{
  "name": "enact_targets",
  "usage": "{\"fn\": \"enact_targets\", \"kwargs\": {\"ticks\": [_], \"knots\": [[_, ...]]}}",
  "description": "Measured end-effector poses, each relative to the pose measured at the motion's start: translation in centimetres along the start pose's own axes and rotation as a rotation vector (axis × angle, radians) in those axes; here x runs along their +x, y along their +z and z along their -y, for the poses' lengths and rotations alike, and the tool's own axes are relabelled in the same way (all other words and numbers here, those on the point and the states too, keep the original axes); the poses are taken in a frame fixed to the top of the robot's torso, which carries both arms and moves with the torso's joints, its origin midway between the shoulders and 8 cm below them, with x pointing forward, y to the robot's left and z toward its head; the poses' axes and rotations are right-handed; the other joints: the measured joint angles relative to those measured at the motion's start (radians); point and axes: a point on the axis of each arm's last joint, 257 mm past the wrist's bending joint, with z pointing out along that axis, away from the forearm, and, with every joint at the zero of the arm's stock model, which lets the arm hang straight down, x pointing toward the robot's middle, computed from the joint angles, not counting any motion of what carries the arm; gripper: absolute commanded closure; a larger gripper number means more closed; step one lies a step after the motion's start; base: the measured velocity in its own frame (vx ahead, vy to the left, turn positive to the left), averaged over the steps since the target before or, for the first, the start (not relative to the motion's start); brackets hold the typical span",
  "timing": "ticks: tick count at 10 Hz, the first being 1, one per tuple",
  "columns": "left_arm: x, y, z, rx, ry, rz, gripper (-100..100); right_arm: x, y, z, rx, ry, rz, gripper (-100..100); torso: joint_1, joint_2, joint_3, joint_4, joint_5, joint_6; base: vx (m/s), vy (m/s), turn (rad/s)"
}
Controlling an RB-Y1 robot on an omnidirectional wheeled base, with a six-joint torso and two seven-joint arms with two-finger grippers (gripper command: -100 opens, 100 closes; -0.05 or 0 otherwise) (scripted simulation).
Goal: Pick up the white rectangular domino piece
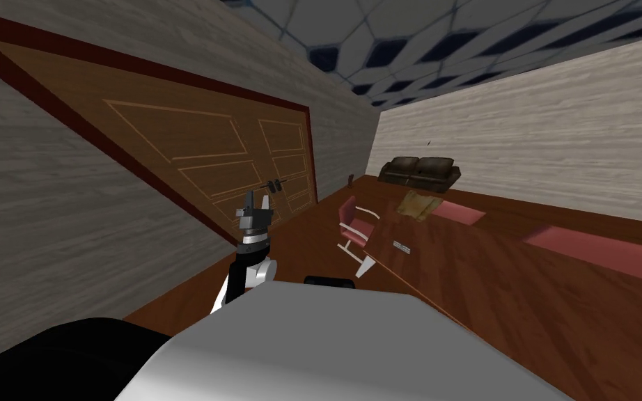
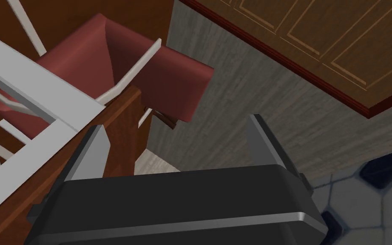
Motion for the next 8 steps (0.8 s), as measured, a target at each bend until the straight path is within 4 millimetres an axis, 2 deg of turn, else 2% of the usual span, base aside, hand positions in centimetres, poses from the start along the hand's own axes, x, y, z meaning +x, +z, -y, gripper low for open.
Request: {"fn": "enact_targets", "kwargs": {"ticks": [1, 2, 3, 4, 5, 6, 7, 8], "knots": [[0.0, 0.0, 0.0, 0.000, 0.000, 0.000, 0, 0.7, -1.0, 1.3, 0.028, -0.013, -0.030, -100, -0.001, 0.000, 0.000, 0.000, 0.000, 0.001, 0.007, 0.033, 0.263], [0.0, 0.0, 0.0, 0.000, 0.000, 0.000, 0, 2.1, -2.2, 3.4, 0.068, -0.021, -0.074, -100, -0.001, 0.000, 0.000, 0.000, 0.000, 0.000, 0.008, 0.023, 0.175], [0.0, 0.0, 0.0, 0.000, 0.000, 0.000, 0, 2.6, -3.3, 4.3, 0.092, -0.030, -0.102, -100, -0.001, 0.000, 0.000, 0.000, 0.000, 0.001, 0.013, 0.025, 0.290], [0.0, 0.0, 0.0, 0.000, 0.000, 0.000, 0, 4.1, -4.8, 5.7, 0.133, -0.045, -0.151, -100, -0.001, -0.001, 0.000, 0.000, 0.000, 0.000, 0.036, 0.024, 0.398], [0.0, 0.0, 0.0, 0.000, 0.000, 0.000, 0, 5.5, -6.5, 7.6, 0.176, -0.065, -0.202, -100, -0.001, -0.002, -0.001, 0.000, 0.000, 0.000, 0.036, 0.007, 0.157], [0.0, 0.0, 0.0, 0.000, 0.000, 0.000, 0, 6.7, -7.6, 8.9, 0.206, -0.080, -0.241, -100, -0.002, -0.002, -0.001, 0.000, 0.000, 0.001, 0.015, 0.002, -0.019], [0.0, 0.0, 0.0, 0.000, 0.000, 0.000, 0, 7.0, -8.6, 9.4, 0.222, -0.087, -0.259, -100, -0.002, -0.001, -0.001, 0.000, 0.000, 0.001, 0.021, 0.005, 0.281], [0.0, 0.0, 0.0, 0.000, 0.000, 0.000, 0, 7.7, -10.7, 10.3, 0.256, -0.098, -0.301, -100, -0.002, -0.001, -0.001, 0.000, 0.000, 0.000, 0.021, -0.007, 0.168]]}}
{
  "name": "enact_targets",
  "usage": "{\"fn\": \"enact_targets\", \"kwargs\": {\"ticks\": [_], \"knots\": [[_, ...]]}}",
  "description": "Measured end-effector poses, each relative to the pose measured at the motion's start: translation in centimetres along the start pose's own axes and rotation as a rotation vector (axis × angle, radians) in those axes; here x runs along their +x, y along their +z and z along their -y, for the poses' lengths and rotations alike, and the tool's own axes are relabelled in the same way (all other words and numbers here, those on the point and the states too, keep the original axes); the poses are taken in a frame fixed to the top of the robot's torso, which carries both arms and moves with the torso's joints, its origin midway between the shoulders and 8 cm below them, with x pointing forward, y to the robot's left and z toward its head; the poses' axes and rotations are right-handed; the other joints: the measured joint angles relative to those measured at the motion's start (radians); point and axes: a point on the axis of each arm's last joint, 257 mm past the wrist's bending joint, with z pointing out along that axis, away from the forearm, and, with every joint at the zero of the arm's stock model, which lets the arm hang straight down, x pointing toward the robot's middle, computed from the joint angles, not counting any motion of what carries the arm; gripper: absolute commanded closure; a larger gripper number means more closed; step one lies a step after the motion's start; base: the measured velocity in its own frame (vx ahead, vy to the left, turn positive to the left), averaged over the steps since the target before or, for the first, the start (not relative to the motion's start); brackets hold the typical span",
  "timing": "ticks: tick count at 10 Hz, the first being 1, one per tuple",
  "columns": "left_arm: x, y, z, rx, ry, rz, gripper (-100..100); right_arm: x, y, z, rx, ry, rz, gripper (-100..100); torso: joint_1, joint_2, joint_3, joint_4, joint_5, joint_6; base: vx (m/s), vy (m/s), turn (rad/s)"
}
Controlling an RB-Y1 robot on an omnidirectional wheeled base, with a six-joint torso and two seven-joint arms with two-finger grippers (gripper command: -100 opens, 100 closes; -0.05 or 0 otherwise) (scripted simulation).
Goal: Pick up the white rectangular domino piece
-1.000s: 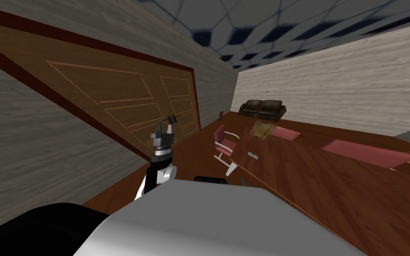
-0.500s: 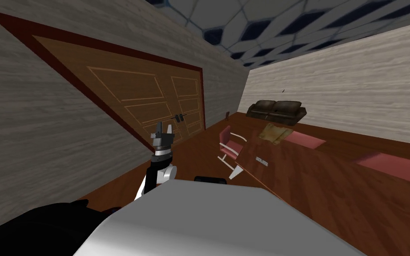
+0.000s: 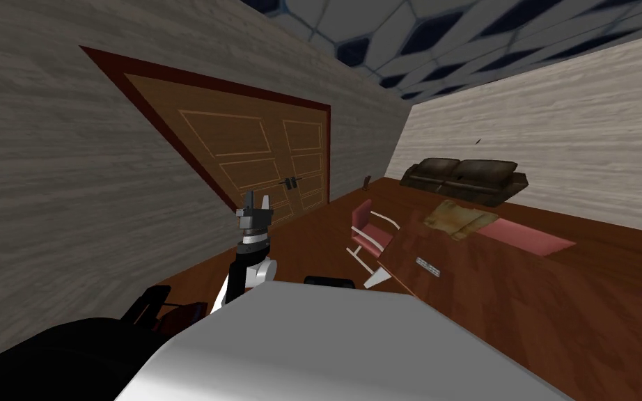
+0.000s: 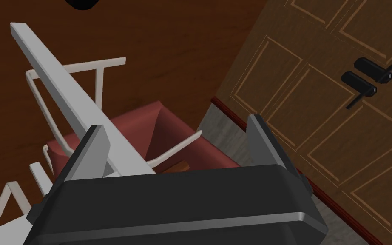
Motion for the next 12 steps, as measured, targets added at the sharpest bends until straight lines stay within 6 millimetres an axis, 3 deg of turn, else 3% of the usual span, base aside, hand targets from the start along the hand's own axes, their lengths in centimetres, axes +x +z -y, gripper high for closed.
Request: {"fn": "enact_targets", "kwargs": {"ticks": [3, 4, 9, 12], "knots": [[0.0, 0.0, 0.0, 0.000, 0.000, 0.000, 0, 2.1, -1.4, 3.1, 0.056, -0.035, -0.070, -100, 0.000, 0.000, 0.000, 0.000, 0.000, 0.000, 0.031, -0.007, 0.219], [0.0, 0.0, 0.0, 0.000, 0.000, 0.000, 0, 2.9, -2.6, 5.0, 0.094, -0.061, -0.115, -100, -0.002, -0.002, -0.001, 0.000, 0.000, 0.000, 0.051, -0.032, 0.198], [0.0, 0.0, 0.0, 0.000, 0.000, 0.000, 0, 6.0, -7.9, 10.4, 0.213, -0.141, -0.253, -100, -0.002, -0.002, -0.001, 0.000, -0.001, 0.000, 0.035, -0.023, 0.176], [0.0, 0.0, 0.0, 0.000, 0.000, 0.000, 0, 6.4, -11.1, 13.8, 0.284, -0.197, -0.327, -100, -0.003, -0.002, -0.001, 0.000, -0.001, 0.001, 0.039, -0.046, 0.226]]}}
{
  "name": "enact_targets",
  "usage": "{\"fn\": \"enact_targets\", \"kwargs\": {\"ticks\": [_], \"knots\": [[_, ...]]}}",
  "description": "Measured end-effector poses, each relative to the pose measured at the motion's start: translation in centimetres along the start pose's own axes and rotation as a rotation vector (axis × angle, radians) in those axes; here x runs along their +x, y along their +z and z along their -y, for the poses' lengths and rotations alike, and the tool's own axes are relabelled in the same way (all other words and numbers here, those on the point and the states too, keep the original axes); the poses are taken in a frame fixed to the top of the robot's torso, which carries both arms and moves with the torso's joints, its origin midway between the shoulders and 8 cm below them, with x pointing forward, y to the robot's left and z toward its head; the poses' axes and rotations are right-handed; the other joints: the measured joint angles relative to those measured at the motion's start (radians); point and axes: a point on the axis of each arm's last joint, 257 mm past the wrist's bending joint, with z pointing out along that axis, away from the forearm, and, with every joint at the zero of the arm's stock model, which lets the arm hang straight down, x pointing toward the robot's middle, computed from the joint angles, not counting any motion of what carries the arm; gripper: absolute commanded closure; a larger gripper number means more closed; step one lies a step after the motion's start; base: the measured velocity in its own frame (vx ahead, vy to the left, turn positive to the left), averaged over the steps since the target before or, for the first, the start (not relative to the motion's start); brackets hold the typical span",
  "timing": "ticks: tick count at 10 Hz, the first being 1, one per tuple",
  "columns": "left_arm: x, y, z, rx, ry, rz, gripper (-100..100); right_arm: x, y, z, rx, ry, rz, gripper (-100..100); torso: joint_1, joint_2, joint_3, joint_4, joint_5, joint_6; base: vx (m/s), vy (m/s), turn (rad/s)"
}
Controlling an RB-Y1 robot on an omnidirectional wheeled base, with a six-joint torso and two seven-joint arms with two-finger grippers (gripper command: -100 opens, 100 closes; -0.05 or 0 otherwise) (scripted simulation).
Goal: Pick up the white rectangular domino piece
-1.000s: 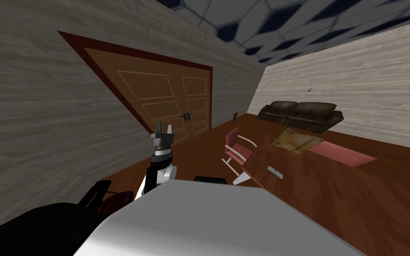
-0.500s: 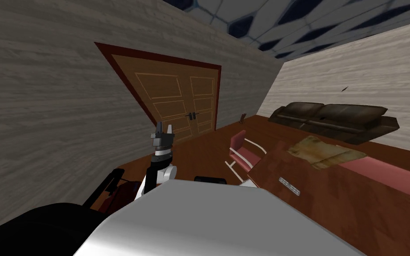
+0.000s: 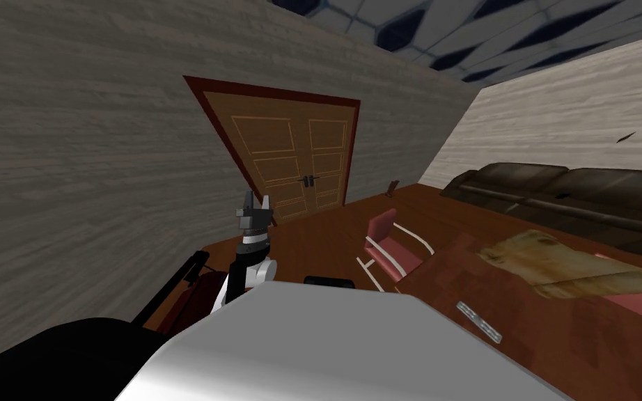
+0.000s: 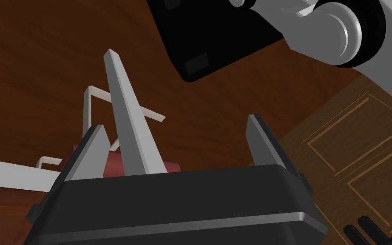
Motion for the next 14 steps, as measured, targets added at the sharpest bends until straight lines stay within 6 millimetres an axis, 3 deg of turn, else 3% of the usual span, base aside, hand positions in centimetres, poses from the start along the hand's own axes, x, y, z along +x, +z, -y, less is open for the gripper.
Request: {"fn": "enact_targets", "kwargs": {"ticks": [5, 7, 8, 11, 14], "knots": [[0.0, 0.0, 0.0, 0.000, 0.000, 0.000, 0, 2.3, -2.6, 5.8, 0.107, -0.094, -0.102, -100, -0.001, -0.001, 0.000, 0.000, 0.000, -0.001, 0.040, -0.061, 0.205], [0.0, 0.0, 0.0, 0.000, 0.000, 0.000, 0, 2.5, -4.2, 9.4, 0.176, -0.154, -0.150, -100, -0.005, -0.003, -0.001, -0.001, -0.001, -0.001, 0.058, -0.114, 0.258], [0.0, 0.0, 0.0, 0.000, 0.000, 0.000, 0, 2.6, -4.7, 10.1, 0.190, -0.172, -0.165, -100, -0.003, -0.002, -0.001, -0.001, -0.001, 0.000, 0.037, -0.069, 0.175], [0.0, 0.0, 0.0, 0.000, 0.000, 0.000, 0, 1.4, -5.5, 13.3, 0.248, -0.242, -0.199, -100, -0.005, -0.002, -0.001, 0.000, -0.001, -0.001, 0.040, -0.124, 0.272], [0.0, 0.0, 0.0, 0.000, 0.000, 0.000, 0, -0.3, -5.5, 15.1, 0.283, -0.306, -0.210, -100, -0.002, -0.001, -0.001, 0.000, -0.001, 0.000, 0.018, -0.092, 0.163]]}}
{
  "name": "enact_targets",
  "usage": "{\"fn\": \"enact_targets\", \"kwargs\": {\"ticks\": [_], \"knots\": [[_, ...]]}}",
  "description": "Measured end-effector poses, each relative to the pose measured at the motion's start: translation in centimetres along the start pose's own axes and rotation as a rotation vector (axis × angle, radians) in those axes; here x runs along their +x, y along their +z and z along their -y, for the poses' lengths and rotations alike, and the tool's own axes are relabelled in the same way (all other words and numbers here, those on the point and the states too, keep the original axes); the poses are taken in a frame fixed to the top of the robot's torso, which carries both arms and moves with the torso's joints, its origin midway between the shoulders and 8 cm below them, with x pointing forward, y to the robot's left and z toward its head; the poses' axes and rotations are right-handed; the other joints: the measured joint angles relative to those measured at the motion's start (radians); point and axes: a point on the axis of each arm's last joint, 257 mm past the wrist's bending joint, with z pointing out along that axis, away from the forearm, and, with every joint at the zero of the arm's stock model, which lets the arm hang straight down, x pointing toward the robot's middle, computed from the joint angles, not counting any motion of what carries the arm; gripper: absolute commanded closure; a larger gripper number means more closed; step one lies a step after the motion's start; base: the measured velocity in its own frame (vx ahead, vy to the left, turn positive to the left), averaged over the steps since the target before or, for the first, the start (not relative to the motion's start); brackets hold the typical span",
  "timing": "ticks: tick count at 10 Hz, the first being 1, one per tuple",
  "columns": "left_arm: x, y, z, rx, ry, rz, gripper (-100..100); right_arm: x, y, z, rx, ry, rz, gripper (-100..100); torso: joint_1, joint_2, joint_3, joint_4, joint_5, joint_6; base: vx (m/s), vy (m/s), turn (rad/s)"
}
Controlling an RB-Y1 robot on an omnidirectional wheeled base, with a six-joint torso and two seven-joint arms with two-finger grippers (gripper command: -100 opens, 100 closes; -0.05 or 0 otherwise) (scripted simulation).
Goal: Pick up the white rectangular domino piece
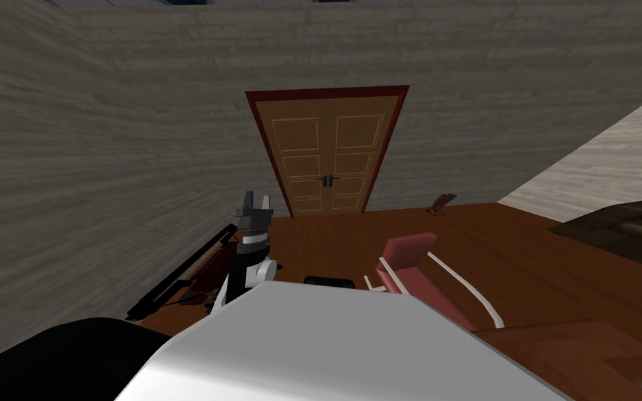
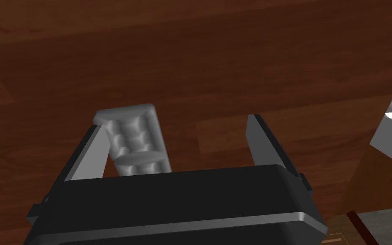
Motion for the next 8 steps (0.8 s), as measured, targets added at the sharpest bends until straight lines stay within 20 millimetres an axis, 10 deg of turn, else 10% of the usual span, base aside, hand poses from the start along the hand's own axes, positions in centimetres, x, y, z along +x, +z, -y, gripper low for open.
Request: {"fn": "enact_targets", "kwargs": {"ticks": [3, 4, 5, 8], "knots": [[0.0, 0.0, 0.0, 0.000, 0.000, 0.000, 0, -1.6, 0.5, 0.8, 0.014, -0.034, 0.012, -100, 0.003, 0.000, 0.000, 0.000, 0.001, 0.001, 0.011, -0.044, 0.076], [0.0, 0.0, 0.0, 0.000, 0.000, 0.000, 0, -1.7, 0.6, 0.8, 0.014, -0.036, 0.013, 0, 0.005, 0.001, 0.001, 0.000, 0.001, 0.001, 0.000, 0.000, 0.000], [0.0, 0.0, 0.0, 0.000, 0.000, 0.000, 0, -1.7, 0.6, 0.8, 0.014, -0.035, 0.013, -100, 0.006, 0.001, 0.001, 0.000, 0.002, 0.001, -0.016, -0.024, 0.051], [0.0, 0.0, 0.0, 0.000, 0.000, 0.000, 0, -1.9, 2.1, -0.1, 0.014, -0.030, 0.014, -100, 0.005, 0.003, 0.002, 0.001, 0.001, 0.001, -0.021, -0.038, 0.027]]}}
